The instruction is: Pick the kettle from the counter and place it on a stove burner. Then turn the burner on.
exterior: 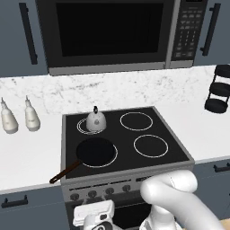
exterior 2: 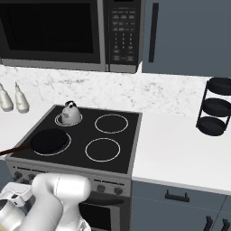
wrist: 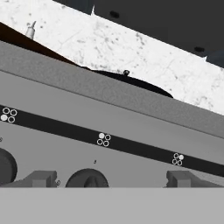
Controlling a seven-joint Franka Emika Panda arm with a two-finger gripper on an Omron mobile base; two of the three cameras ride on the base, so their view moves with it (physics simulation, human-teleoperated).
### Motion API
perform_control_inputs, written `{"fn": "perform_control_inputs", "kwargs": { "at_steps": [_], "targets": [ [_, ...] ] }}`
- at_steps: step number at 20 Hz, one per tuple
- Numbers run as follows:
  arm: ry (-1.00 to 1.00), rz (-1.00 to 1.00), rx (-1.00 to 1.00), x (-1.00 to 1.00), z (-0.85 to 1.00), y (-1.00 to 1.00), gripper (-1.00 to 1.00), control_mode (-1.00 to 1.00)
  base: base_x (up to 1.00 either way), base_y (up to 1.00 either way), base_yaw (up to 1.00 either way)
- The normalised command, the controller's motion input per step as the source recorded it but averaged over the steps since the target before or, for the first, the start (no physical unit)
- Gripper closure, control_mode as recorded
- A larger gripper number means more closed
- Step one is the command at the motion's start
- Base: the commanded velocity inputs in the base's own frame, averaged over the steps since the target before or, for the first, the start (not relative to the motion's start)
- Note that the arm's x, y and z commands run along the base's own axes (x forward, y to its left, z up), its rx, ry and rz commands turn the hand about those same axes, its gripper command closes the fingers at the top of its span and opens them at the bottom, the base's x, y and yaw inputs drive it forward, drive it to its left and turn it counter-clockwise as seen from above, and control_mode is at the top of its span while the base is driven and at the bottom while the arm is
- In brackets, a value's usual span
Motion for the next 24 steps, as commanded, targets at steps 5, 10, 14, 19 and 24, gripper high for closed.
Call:
{"fn": "perform_control_inputs", "kwargs": {
  "at_steps": [5,10,14,19,24],
  "targets": [
    [0.15,0.11,0.0,0.16,-0.03,-0.01,-1.0,-1.0,0.0,0.0,0.0],
    [0.13,0.07,0.0,0.1,0.0,0.0,-1.0,-1.0,0.0,0.0,0.0],
    [0.05,0.06,0.07,0.01,-0.01,0.0,-1.0,-1.0,0.0,0.0,0.0],
    [0.0,0.01,0.05,0.0,0.0,0.0,-1.0,-1.0,0.0,0.0,0.0],
    [0.0,0.0,0.08,0.0,-0.02,0.0,-1.0,-1.0,0.0,0.0,0.0]
  ]
}}
